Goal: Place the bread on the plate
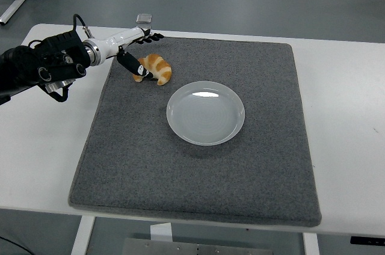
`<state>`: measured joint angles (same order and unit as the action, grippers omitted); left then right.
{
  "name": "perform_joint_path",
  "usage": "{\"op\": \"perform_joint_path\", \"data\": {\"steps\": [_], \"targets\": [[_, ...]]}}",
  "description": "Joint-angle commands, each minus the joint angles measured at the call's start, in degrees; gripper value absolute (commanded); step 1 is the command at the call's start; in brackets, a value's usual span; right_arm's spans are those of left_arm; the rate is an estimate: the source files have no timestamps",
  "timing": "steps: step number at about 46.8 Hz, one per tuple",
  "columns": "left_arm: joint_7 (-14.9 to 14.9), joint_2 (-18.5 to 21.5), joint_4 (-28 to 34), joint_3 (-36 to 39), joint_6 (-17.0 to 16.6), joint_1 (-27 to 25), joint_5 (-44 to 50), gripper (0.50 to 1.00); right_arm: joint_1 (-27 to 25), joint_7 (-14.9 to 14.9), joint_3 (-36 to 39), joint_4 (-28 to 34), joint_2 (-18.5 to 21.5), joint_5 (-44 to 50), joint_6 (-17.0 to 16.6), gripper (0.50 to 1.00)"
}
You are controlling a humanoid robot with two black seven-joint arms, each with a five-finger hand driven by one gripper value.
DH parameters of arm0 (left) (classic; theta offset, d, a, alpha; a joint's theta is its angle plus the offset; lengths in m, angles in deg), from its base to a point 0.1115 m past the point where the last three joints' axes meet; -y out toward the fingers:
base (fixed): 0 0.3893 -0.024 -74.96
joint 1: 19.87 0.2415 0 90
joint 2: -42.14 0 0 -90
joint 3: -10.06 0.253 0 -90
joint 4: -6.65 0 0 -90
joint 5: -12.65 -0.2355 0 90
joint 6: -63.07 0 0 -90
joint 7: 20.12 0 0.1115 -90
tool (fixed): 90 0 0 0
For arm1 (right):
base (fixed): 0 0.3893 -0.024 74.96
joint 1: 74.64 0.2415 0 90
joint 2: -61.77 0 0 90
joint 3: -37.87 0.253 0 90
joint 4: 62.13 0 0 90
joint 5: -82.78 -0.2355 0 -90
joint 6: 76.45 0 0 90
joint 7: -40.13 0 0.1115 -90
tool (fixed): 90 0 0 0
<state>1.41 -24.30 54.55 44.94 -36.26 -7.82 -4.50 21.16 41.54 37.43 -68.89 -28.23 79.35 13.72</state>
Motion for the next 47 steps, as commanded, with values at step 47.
{"op": "perform_joint_path", "data": {"steps": [47], "targets": [[0.6, -11.2, -17.8, -5.7, -1.3, 9.6, 0.0, 0.954, -0.3, 0.0, -0.1, 0.0, 0.0, 0.1, 0.1, 0.954]]}}
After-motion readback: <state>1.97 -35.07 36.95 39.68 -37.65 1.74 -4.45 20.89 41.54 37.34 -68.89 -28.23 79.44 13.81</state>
